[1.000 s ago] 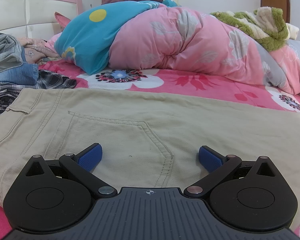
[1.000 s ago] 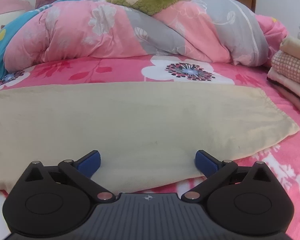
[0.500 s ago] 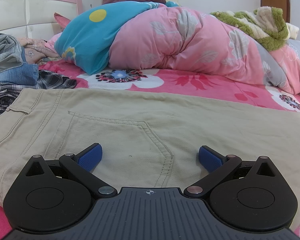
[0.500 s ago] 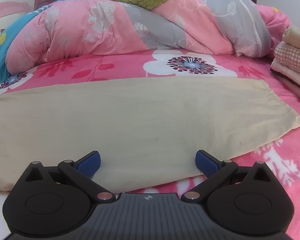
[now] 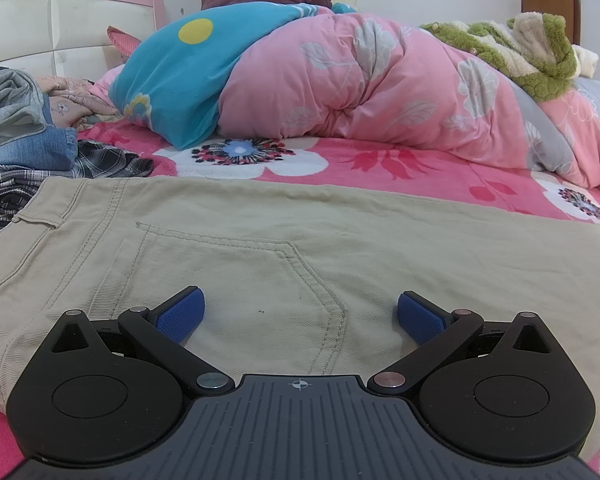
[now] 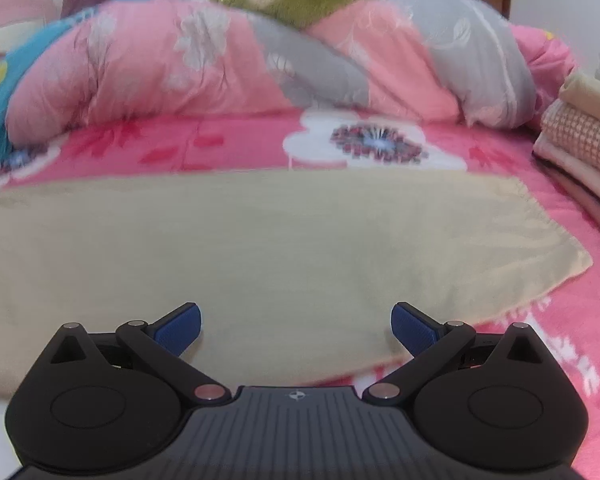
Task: Fold clothes
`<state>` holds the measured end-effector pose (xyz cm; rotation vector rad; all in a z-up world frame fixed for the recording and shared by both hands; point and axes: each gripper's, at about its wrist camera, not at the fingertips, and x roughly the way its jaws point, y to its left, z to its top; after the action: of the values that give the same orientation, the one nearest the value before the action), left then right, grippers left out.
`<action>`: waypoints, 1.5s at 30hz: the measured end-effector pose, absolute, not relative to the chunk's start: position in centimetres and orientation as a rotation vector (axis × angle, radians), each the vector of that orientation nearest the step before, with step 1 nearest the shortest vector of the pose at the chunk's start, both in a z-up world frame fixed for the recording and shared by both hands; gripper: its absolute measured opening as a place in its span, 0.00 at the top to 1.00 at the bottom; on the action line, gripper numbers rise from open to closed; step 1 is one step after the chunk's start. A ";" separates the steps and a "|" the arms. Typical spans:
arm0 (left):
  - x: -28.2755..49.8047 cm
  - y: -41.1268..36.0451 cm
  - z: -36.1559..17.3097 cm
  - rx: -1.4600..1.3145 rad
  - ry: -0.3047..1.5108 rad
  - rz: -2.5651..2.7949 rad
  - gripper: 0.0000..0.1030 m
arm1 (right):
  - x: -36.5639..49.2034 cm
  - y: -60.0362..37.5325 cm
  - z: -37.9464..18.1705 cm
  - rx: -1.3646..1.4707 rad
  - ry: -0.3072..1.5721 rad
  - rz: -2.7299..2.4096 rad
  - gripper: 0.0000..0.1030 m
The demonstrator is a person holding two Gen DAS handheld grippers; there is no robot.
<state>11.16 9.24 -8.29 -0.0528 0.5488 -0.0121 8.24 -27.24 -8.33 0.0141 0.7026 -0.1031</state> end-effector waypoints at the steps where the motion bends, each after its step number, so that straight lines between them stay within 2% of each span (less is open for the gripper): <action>1: 11.2 9.2 -8.3 -0.053 0.549 -0.012 0.00 | 8.2 -27.2 -8.0 0.022 0.677 -0.094 0.00; 7: 11.1 9.2 -8.3 -0.051 0.549 -0.011 0.00 | 9.4 -26.5 -7.1 0.011 0.590 -0.030 0.00; 16: 11.1 9.1 -8.3 -0.048 0.550 -0.009 0.00 | 10.6 -26.7 -10.8 -0.003 0.639 -0.004 0.04; 25: 11.2 9.1 -8.4 -0.045 0.551 -0.007 0.00 | 10.2 -26.9 -11.2 0.021 0.617 0.002 0.03; 34: 11.2 9.0 -8.4 -0.045 0.551 -0.006 0.00 | 9.8 -27.5 -11.1 0.066 0.582 -0.010 0.12; 45: 11.2 9.0 -8.4 -0.045 0.551 -0.006 0.00 | 9.7 -27.6 -11.1 0.071 0.572 -0.022 0.16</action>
<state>11.19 9.02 -8.37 -0.0449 0.5510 -0.0058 9.71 -27.64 -11.11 0.0712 0.5716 -0.0217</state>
